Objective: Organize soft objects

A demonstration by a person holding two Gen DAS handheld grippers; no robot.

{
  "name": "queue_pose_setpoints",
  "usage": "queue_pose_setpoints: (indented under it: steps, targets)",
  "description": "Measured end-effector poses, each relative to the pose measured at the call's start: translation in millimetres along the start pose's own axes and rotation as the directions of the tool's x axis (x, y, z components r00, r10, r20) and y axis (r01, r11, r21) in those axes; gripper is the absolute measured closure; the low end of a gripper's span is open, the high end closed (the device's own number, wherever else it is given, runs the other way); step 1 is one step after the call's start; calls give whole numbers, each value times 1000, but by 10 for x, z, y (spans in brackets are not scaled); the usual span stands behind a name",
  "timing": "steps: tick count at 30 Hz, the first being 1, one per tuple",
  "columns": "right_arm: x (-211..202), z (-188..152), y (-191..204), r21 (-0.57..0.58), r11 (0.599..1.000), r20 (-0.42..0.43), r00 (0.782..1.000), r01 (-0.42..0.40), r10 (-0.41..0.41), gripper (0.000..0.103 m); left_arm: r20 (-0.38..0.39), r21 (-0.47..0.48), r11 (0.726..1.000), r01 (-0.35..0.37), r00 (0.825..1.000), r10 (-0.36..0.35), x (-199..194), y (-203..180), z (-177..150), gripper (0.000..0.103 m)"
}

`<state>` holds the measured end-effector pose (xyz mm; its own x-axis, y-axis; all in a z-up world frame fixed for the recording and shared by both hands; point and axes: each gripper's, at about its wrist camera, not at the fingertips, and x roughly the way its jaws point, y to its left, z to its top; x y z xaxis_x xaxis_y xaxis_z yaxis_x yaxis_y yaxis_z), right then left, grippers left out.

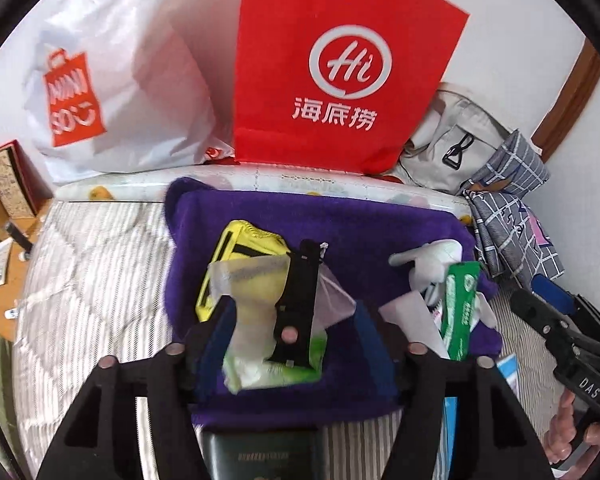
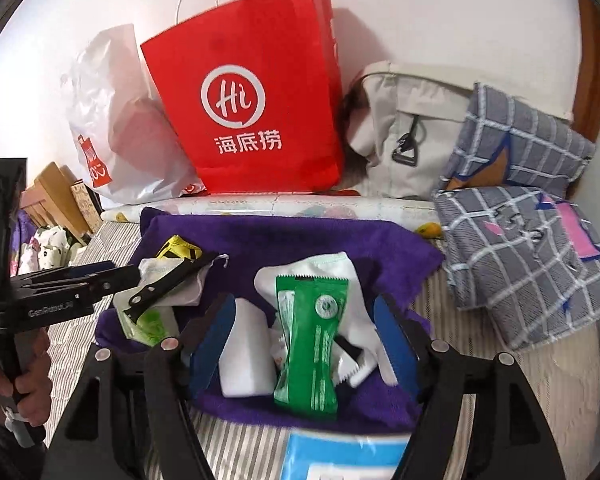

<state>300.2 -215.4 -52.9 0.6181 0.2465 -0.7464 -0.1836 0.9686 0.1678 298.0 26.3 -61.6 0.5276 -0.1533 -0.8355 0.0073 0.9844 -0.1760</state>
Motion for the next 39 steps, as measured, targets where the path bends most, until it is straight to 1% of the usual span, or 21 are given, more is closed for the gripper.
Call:
queue_pose_setpoints:
  steps: [2, 4, 7, 10, 14, 17, 18, 20, 21, 22, 23, 25, 26, 28, 31, 33, 36, 38, 39]
  targets:
    - [-147, -39, 32, 3, 1000, 2, 1000, 13, -13, 32, 15, -3, 1000, -1, 1000, 1, -128, 7, -57, 41]
    - [-286, -93, 59, 16, 1000, -10, 1000, 26, -26, 31, 37, -11, 1000, 17, 999, -17, -306, 11, -154, 38]
    - [-529, -206, 113, 25, 999, 4, 1000, 27, -27, 31, 59, -9, 1000, 29, 998, -29, -522, -9, -292, 33]
    - [-741, -340, 139, 52, 998, -4, 1000, 24, -23, 31, 85, 3, 1000, 17, 996, -17, -753, -48, -461, 32]
    - [-1003, -542, 162, 80, 997, 3, 1000, -2, 2, 31, 119, 3, 1000, 20, 993, -20, -1046, -83, -694, 29]
    - [-1191, -693, 179, 88, 996, 13, 1000, -1, 0, 31, 139, 8, 1000, 4, 990, -6, -1228, -116, -858, 28]
    - [-1269, -755, 191, 85, 996, 19, 1000, 3, -4, 31, 145, 7, 1000, -2, 989, 1, -1282, -123, -908, 26]
    - [-1398, -850, 215, 73, 997, 34, 999, 14, -17, 27, 155, 5, 1000, -6, 988, 5, -1388, -145, -1016, 23]
    - [-1483, -908, 234, 65, 998, 52, 998, 19, -23, 21, 158, 10, 1000, -6, 987, 5, -1436, -160, -1062, 23]
    - [-1535, -940, 241, 58, 998, 65, 998, 19, -22, 18, 164, 13, 1000, -9, 986, 7, -1493, -182, -1118, 23]
    - [-1618, -993, 259, 48, 999, 85, 996, 18, -22, 17, 173, 16, 1000, -14, 985, 11, -1549, -206, -1173, 22]
    - [-1754, -1078, 277, 44, 999, 109, 994, 24, -29, 11, 184, 21, 999, -28, 983, 23, -1634, -254, -1264, 19]
    - [-1805, -1115, 286, 43, 999, 118, 992, 29, -34, 10, 187, 23, 999, -33, 982, 28, -1662, -270, -1305, 17]
    - [-1922, -1199, 313, 36, 998, 143, 988, 51, -56, 5, 198, 30, 999, -37, 980, 30, -1743, -314, -1403, 16]
    - [-2045, -1308, 370, 10, 996, 164, 983, 86, -87, 2, 211, 39, 998, -41, 977, 32, -1853, -375, -1550, 11]
    - [-2127, -1400, 394, 6, 994, 172, 979, 111, -110, 1, 220, 43, 998, -48, 975, 38, -1911, -414, -1632, 10]
    - [-2214, -1518, 406, 8, 993, 177, 977, 121, -120, 1, 229, 45, 996, -74, 971, 62, -2004, -471, -1767, 5]
    - [-2275, -1597, 429, 0, 993, 179, 977, 121, -119, 1, 247, 49, 994, -98, 965, 83, -2069, -501, -1849, 0]
    - [-2310, -1639, 456, -12, 993, 181, 977, 120, -116, 1, 258, 49, 993, -112, 961, 95, -2102, -515, -1891, 0]
